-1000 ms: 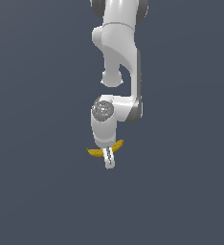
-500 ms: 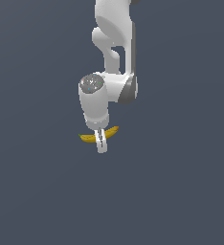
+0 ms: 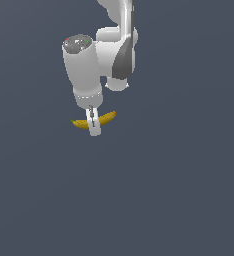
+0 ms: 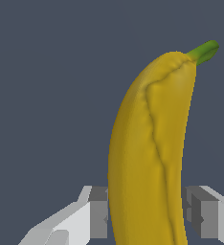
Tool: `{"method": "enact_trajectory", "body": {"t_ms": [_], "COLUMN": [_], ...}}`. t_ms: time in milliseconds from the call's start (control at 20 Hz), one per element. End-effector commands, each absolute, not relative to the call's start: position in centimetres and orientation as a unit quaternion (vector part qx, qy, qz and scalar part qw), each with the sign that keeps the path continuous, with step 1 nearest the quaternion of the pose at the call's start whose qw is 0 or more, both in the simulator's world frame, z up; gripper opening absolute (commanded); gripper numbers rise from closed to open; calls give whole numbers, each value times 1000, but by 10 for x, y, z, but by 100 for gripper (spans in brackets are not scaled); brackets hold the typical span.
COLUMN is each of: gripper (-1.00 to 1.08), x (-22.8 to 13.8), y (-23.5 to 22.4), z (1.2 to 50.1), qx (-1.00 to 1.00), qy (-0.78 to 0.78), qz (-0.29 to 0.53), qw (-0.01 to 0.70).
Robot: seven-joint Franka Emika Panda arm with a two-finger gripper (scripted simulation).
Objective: Pick up the object and move it to a goal position.
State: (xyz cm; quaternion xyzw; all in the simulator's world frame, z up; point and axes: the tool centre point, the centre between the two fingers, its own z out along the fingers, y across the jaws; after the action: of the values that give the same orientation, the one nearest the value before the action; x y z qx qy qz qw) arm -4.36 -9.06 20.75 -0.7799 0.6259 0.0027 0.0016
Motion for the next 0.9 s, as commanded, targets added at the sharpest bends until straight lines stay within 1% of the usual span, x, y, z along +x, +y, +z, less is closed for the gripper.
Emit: {"method": "enact_trajectory", "body": {"t_ms": [0, 500, 850], "gripper": [-100, -100, -100], "x": [-55, -99, -119], "y": [-100, -138, -155], "z": [232, 325, 371], "qx": [-780, -779, -779], "qy": [626, 627, 626], "qz": [2, 1, 0], "qw": [2, 0, 0]}}
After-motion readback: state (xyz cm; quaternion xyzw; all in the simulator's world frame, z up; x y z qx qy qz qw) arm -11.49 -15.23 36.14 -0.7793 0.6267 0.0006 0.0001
